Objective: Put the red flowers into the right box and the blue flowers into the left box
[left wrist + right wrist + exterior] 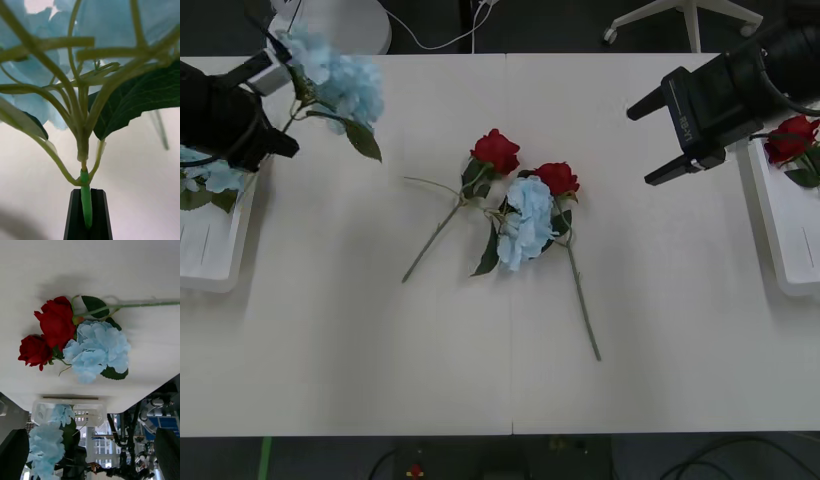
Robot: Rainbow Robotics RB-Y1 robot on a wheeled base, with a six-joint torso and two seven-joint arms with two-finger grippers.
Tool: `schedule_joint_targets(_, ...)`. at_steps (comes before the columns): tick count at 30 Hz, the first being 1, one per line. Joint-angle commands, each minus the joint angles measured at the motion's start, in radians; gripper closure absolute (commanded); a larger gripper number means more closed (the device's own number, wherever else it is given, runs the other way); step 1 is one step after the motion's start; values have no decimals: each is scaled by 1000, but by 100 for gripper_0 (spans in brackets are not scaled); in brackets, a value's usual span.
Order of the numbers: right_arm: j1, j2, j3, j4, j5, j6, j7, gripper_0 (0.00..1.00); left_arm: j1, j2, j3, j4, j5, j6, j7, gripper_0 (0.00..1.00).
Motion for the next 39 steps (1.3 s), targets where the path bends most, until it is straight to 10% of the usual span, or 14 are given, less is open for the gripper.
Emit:
schedule_joint_targets(1,-43,17,62,-75,-22,-49,-148,4,11,31,75,217,29,-14,5,100)
schedule_joint_targets(13,-43,78,146,-230,138,-133,-306,4,21,80,224,614,-59,-91,144,100)
schedule_joint_targets(27,-42,100,223,-198,417,-89,892,4,150,5,222,642,-322,23,497,100)
schedule_joint_targets(36,-42,164,224,-171,563,-91,1210,4,163,-105,222,680,-442,101,566,100)
schedule_joint_targets(37,-42,177,223,-159,577,-91,1240,4,172,-111,222,688,-442,119,559,87)
schedule_joint_targets(39,-42,201,224,-136,604,-91,1292,4,189,-113,222,691,-441,153,540,30)
